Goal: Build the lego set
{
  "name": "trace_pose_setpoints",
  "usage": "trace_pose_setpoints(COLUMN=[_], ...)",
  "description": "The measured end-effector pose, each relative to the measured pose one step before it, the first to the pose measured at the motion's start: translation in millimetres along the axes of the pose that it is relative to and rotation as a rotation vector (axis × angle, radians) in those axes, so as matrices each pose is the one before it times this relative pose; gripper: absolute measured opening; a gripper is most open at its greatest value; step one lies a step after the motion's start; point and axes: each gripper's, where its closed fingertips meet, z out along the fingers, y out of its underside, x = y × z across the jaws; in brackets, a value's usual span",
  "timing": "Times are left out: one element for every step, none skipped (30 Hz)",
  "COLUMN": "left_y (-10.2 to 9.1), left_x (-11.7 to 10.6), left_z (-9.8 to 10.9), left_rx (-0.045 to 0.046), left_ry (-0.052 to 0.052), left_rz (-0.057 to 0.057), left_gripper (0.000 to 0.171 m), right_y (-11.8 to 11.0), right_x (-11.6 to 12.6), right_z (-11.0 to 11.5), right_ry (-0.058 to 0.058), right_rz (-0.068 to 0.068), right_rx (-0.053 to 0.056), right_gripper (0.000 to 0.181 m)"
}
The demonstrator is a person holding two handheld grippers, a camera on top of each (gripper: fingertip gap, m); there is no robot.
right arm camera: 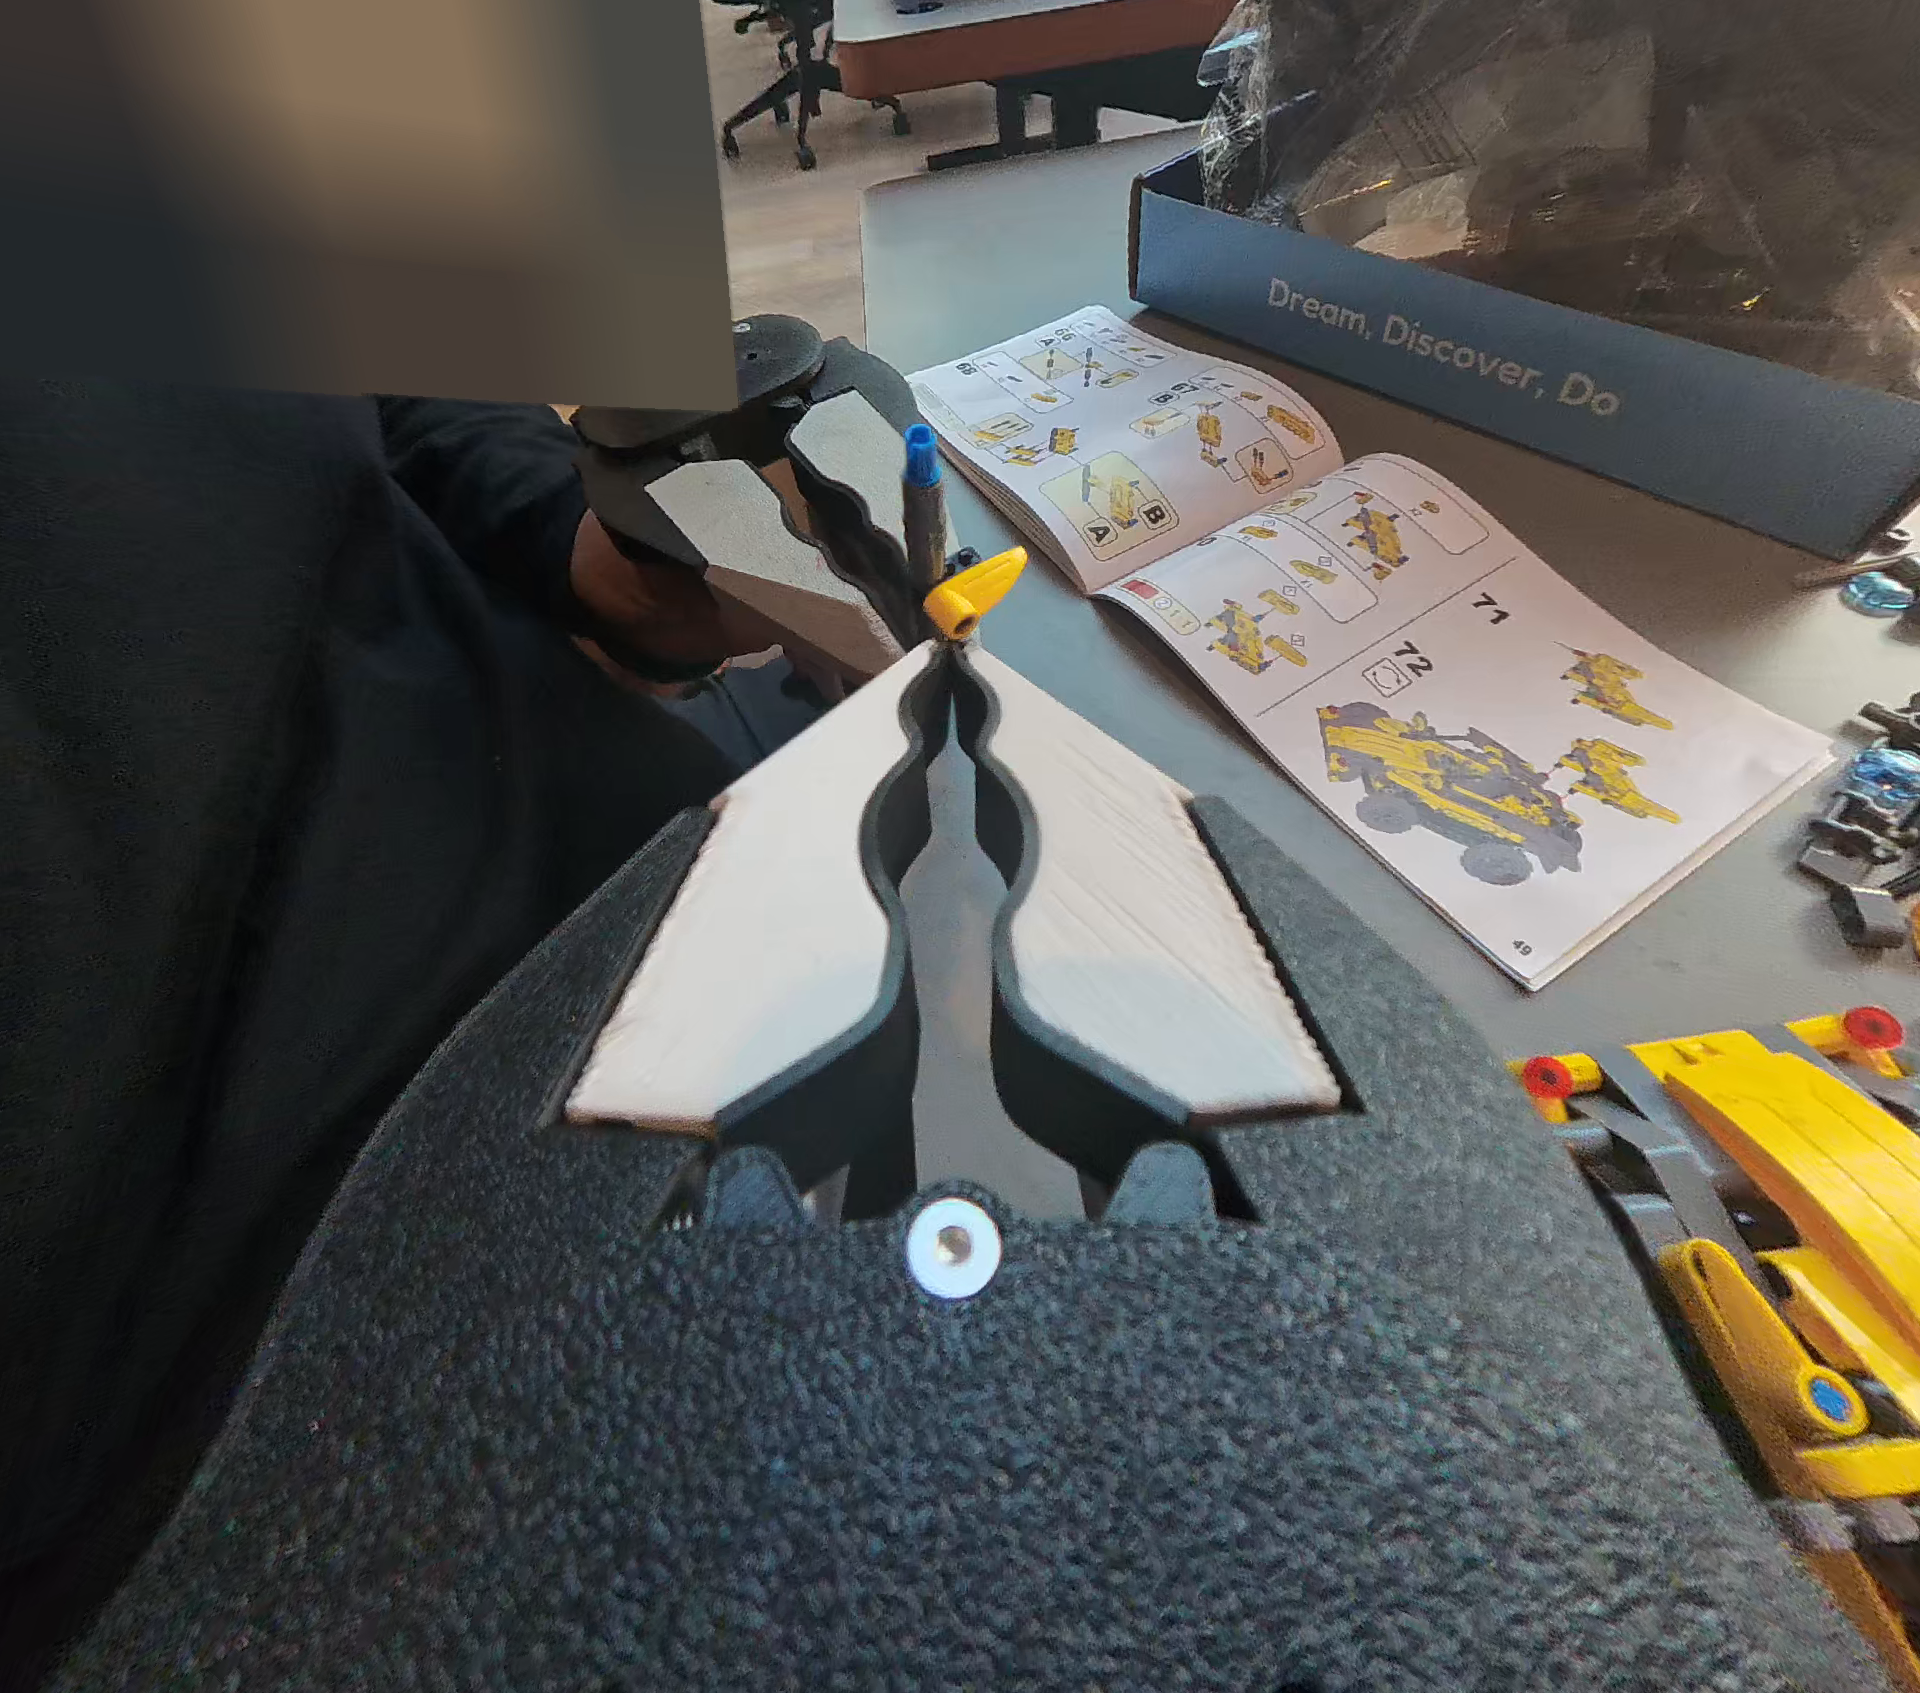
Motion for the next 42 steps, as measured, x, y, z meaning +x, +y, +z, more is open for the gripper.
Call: trace_pose_setpoints(left_y=[0.45,0.34,-0.16,-0.62,-0.80,-0.70,-0.87,-0.96,-0.84,-0.70,-0.39,-0.58,-0.76,-0.64,-0.58,-0.57,-1.10,-1.74,-2.40,-3.02,-3.40,-2.86,-2.46,-2.01,-1.11,0.32,1.41,1.44,1.19,1.28,1.40,1.67,1.77,1.82,1.52,0.89,-0.71,-2.04,-2.61,-2.59,-2.05,-1.71], left_x=[-0.82,-0.01,0.31,0.13,-0.12,-0.50,-0.75,-1.12,-1.06,-0.73,-0.45,-0.25,-0.07,-0.30,-0.78,-1.21,-1.86,-2.68,-4.10,-5.68,-5.86,-5.20,-4.37,-2.80,-1.17,0.01,0.37,0.95,1.53,1.92,2.12,2.69,2.62,2.32,2.58,3.24,3.08,2.52,2.86,2.77,2.26,2.54], left_z=[0.34,0.14,-0.22,-0.89,-1.13,-1.23,-1.29,-1.17,-0.89,-0.53,-0.38,-0.42,-0.54,-0.57,-0.66,-0.75,-1.21,-1.56,-2.21,-2.78,-2.89,-2.40,-1.73,-0.92,-0.40,0.12,0.51,0.54,0.81,1.04,1.26,1.37,1.47,1.43,1.37,1.28,0.75,0.34,0.22,-0.02,-0.03,-0.04], left_rx=[-0.00531,-0.00462,0.00045,0.00534,0.00587,0.00441,0.00488,0.00544,0.00521,0.00410,0.00332,0.00462,0.00519,0.00507,0.00462,0.00446,0.00506,0.00480,0.00579,0.00901,0.01050,0.00886,0.00939,0.01108,0.00886,0.00241,-0.00337,-0.00342,-0.00154,-0.00132,-0.00073,0.00023,0.00050,0.00146,0.00181,0.00418,0.01132,0.01794,0.02139,0.02208,0.02096,0.02090], left_ry=[-0.0007,0.0045,0.0059,0.0033,0.0013,-0.0012,-0.0026,-0.0037,-0.0026,0.0008,0.0012,0.0009,0.0012,-0.0017,-0.0053,-0.0074,-0.0071,-0.0047,-0.0075,-0.0125,-0.0117,-0.0096,-0.0087,-0.0052,-0.0008,0.0010,-0.0004,0.0000,0.0029,0.0040,0.0051,0.0080,0.0087,0.0081,0.0108,0.0162,0.0165,0.0160,0.0208,0.0238,0.0228,0.0251], left_rz=[-0.0085,-0.0069,-0.0033,-0.0014,-0.0007,-0.0004,-0.0004,-0.0017,-0.0045,-0.0070,-0.0068,-0.0047,-0.0029,-0.0021,-0.0014,-0.0003,-0.0002,-0.0039,-0.0117,-0.0174,-0.0198,-0.0218,-0.0228,-0.0217,-0.0175,-0.0102,-0.0031,-0.0014,-0.0041,-0.0075,-0.0104,-0.0135,-0.0162,-0.0153,-0.0110,-0.0079,-0.0083,-0.0099,-0.0148,-0.0218,-0.0247,-0.0212], left_gripper=[0.004,0.004,0.004,0.003,0.003,0.003,0.003,0.003,0.003,0.003,0.003,0.003,0.003,0.003,0.003,0.003,0.003,0.003,0.003,0.003,0.003,0.003,0.003,0.003,0.003,0.003,0.003,0.003,0.003,0.003,0.003,0.003,0.003,0.003,0.004,0.003,0.003,0.003,0.003,0.003,0.003,0.003], right_y=[1.65,1.88,1.62,0.64,0.07,-0.17,-0.53,-1.06,-1.72,-1.80,-1.68,-1.17,-0.11,0.66,1.21,1.34,1.43,1.36,0.74,0.09,-0.46,-0.77,-0.58,-0.51,-0.19,0.24,0.80,1.15,1.16,0.39,0.66,1.10,0.49,-0.82,-1.34,-0.99,-1.59,-2.23,-3.33,-3.78,-3.24,-2.96], right_x=[1.09,1.48,0.76,-0.47,-0.87,-0.21,0.67,0.36,0.26,0.28,0.05,-0.07,0.79,1.55,1.66,1.28,1.35,1.88,2.69,3.19,3.01,2.36,1.57,0.90,0.25,-0.71,-1.41,-1.91,-2.15,-3.10,-4.50,-3.62,-1.28,-1.49,-2.30,-1.61,0.10,0.22,-0.94,-1.98,-2.81,-3.03], right_z=[1.66,1.90,1.98,1.85,1.55,1.03,0.64,0.30,-0.09,-0.30,-0.29,-0.33,-0.40,-0.66,-0.98,-1.49,-2.16,-2.74,-3.45,-4.17,-4.52,-4.75,-4.60,-4.00,-3.15,-2.12,-1.01,0.08,1.33,2.54,3.60,4.36,4.69,5.00,4.90,4.43,3.94,3.57,3.11,2.85,2.35,2.02], right_ry=[-0.0022,0.0013,-0.0026,-0.0089,-0.0097,-0.0030,0.0017,-0.0011,-0.0035,-0.0032,-0.0049,-0.0059,-0.0007,0.0060,0.0079,0.0063,0.0071,0.0114,0.0173,0.0195,0.0188,0.0146,0.0100,0.0074,0.0032,-0.0025,-0.0081,-0.0104,-0.0116,-0.0179,-0.0268,-0.0221,-0.0084,-0.0098,-0.0166,-0.0136,-0.0032,-0.0019,-0.0069,-0.0116,-0.0167,-0.0167], right_rz=[0.0090,0.0039,0.0034,0.0042,0.0020,-0.0023,-0.0036,-0.0001,0.0042,0.0058,0.0060,0.0063,0.0056,0.0030,0.0016,0.0020,0.0022,0.0014,0.0009,0.0013,0.0042,0.0066,0.0068,0.0067,0.0083,0.0110,0.0130,0.0150,0.0169,0.0191,0.0186,0.0150,0.0133,0.0148,0.0158,0.0127,0.0090,0.0061,0.0061,0.0065,0.0035,0.0010], right_rx=[-0.0039,-0.0052,-0.0039,-0.0004,0.0014,0.0003,-0.0002,0.0020,0.0052,0.0064,0.0069,0.0052,0.0008,-0.0027,-0.0044,-0.0056,-0.0054,-0.0047,-0.0018,0.0020,0.0040,0.0063,0.0080,0.0095,0.0085,0.0073,0.0054,0.0031,0.0052,0.0119,0.0114,0.0051,0.0065,0.0147,0.0153,0.0068,0.0049,0.0053,0.0101,0.0134,0.0079,0.0068], right_gripper=[0.000,0.000,0.000,0.000,0.000,0.000,0.000,0.000,0.000,0.000,0.000,0.000,0.000,0.000,0.000,0.000,0.000,0.000,0.000,0.000,0.000,0.001,0.001,0.001,0.001,0.002,0.002,0.003,0.005,0.007,0.009,0.013,0.018,0.022,0.025,0.025,0.026,0.026,0.026,0.026,0.026,0.026])
